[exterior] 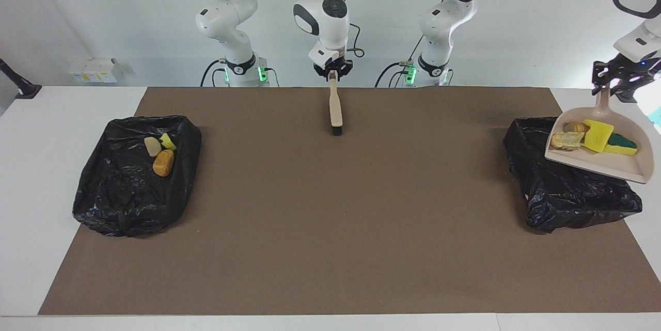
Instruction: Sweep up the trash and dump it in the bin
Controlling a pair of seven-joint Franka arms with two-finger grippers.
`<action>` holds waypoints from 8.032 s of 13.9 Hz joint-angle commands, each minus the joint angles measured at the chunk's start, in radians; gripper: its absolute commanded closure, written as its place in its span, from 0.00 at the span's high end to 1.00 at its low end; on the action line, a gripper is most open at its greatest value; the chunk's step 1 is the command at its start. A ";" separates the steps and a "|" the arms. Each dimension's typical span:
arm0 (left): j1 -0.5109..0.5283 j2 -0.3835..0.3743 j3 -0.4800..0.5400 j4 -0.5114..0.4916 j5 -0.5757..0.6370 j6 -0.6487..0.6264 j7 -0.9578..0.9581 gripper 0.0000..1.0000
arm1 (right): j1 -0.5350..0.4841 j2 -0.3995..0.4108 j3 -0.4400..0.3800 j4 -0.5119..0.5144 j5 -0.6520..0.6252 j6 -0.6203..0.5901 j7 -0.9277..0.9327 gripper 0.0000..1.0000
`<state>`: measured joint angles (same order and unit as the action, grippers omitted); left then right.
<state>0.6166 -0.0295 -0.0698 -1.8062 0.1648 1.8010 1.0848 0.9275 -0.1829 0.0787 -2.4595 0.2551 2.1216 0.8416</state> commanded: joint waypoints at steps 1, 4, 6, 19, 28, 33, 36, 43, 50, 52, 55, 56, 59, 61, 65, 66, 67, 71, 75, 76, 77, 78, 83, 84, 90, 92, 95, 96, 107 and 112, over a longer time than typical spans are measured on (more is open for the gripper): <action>0.006 0.121 0.013 0.152 0.149 0.030 0.133 0.00 | -0.062 -0.010 -0.002 0.103 -0.002 -0.133 -0.016 1.00; -0.008 0.134 0.013 0.154 0.272 0.066 0.135 0.00 | -0.157 -0.007 -0.004 0.215 -0.013 -0.257 -0.113 1.00; -0.029 0.137 0.010 0.150 0.379 0.086 0.135 0.00 | -0.225 0.014 -0.002 0.311 -0.068 -0.349 -0.186 1.00; -0.247 0.131 0.007 0.114 0.800 -0.018 0.127 0.00 | -0.689 0.082 -0.005 0.651 -0.252 -0.565 -0.884 1.00; -0.382 0.125 0.002 0.122 0.917 -0.236 0.190 0.00 | -0.903 0.082 -0.014 0.709 -0.307 -0.574 -1.015 1.00; -0.386 0.112 0.002 0.126 0.927 -0.282 0.218 0.00 | -1.015 0.083 -0.014 0.744 -0.307 -0.559 -0.998 1.00; -0.385 0.117 -0.002 0.194 0.927 -0.264 0.312 0.00 | -1.046 0.121 -0.011 0.830 -0.297 -0.575 -0.908 1.00; -0.422 0.085 0.004 0.271 0.660 -0.284 0.324 0.00 | -1.027 0.149 0.001 0.887 -0.293 -0.609 -0.819 1.00; -0.454 0.017 -0.073 0.234 0.244 -0.443 -0.284 0.00 | -1.004 0.142 0.001 0.875 -0.264 -0.575 -0.823 1.00; -0.527 -0.004 -0.079 0.199 0.156 -0.443 -0.507 0.00 | -1.006 0.142 0.001 0.875 -0.264 -0.578 -0.820 1.00; -0.670 -0.003 -0.082 0.166 0.070 -0.430 -0.849 0.00 | -1.018 0.142 0.001 0.875 -0.264 -0.577 -0.820 1.00; -0.711 0.006 -0.082 0.165 0.024 -0.417 -0.928 0.00 | -1.018 0.142 0.001 0.875 -0.264 -0.578 -0.820 1.00; -0.863 0.025 -0.082 0.111 -0.080 -0.232 -1.164 0.00 | -1.016 0.142 0.001 0.875 -0.264 -0.578 -0.820 1.00; -0.935 0.063 -0.082 0.099 -0.112 -0.139 -1.307 0.00 | -1.018 0.142 0.001 0.875 -0.264 -0.578 -0.820 1.00; -1.052 0.178 -0.080 0.108 -0.186 0.044 -1.509 0.00 | -1.018 0.142 0.001 0.875 -0.264 -0.578 -0.820 1.00; -1.093 0.231 -0.080 0.111 -0.186 0.119 -1.593 0.00 | -1.018 0.142 -0.001 0.875 -0.264 -0.578 -0.820 1.00; -1.110 0.264 -0.082 0.110 -0.186 0.186 -1.634 0.00 | -1.018 0.142 0.001 0.875 -0.264 -0.578 -0.820 1.00; -1.166 0.312 -0.084 0.100 -0.206 0.233 -1.640 0.00 | -1.018 0.142 0.001 0.875 -0.264 -0.578 -0.820 1.00; -1.186 0.347 -0.097 0.079 -0.264 0.288 -1.631 0.00 | -1.018 0.142 0.001 0.875 -0.264 -0.578 -0.820 1.00; -1.187 0.350 -0.097 0.071 -0.268 0.307 -1.640 0.00 | -1.018 0.142 0.001 0.875 -0.264 -0.578 -0.820 1.00; -1.202 0.361 -0.097 0.070 -0.271 0.311 -1.646 0.00 | -1.018 0.142 0.001 0.875 -0.264 -0.578 -0.820 1.00; -1.228 0.393 -0.096 0.070 -0.272 0.336 -1.661 0.00 | -1.018 0.142 0.001 0.875 -0.264 -0.578 -0.820 1.00; -1.252 0.445 -0.096 0.065 -0.271 0.397 -1.820 0.00 | -1.018 0.142 0.001 0.875 -0.264 -0.578 -0.820 1.00; -1.252 0.445 -0.096 0.067 -0.271 0.397 -1.818 0.00 | -1.018 0.142 0.001 0.875 -0.264 -0.578 -0.820 1.00; -1.221 0.413 -0.091 0.074 -0.264 0.356 -1.804 1.00 | -1.018 0.142 0.001 0.875 -0.264 -0.578 -0.820 1.00; -1.178 0.369 -0.090 0.077 -0.260 0.321 -1.791 1.00 | -1.018 0.142 0.001 0.875 -0.264 -0.578 -0.820 1.00; -1.095 0.318 -0.087 0.080 -0.258 0.261 -1.746 1.00 | -1.016 0.142 0.001 0.875 -0.264 -0.578 -0.820 1.00; -1.069 0.301 -0.087 0.077 -0.258 0.242 -1.728 1.00 | -1.018 0.142 0.001 0.875 -0.264 -0.578 -0.820 1.00; -0.692 0.024 -0.087 0.067 -0.258 -0.213 -1.226 1.00 | -1.016 0.142 0.001 0.875 -0.264 -0.578 -0.820 1.00; -0.615 -0.032 -0.081 0.082 -0.179 -0.265 -1.165 1.00 | -1.018 0.142 0.001 0.875 -0.264 -0.578 -0.820 1.00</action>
<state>-0.0227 -0.0275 -0.1412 -1.7131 -0.0494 1.5495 -0.0952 -0.0770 -0.0511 0.0719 -1.5983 -0.0253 1.5397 0.0044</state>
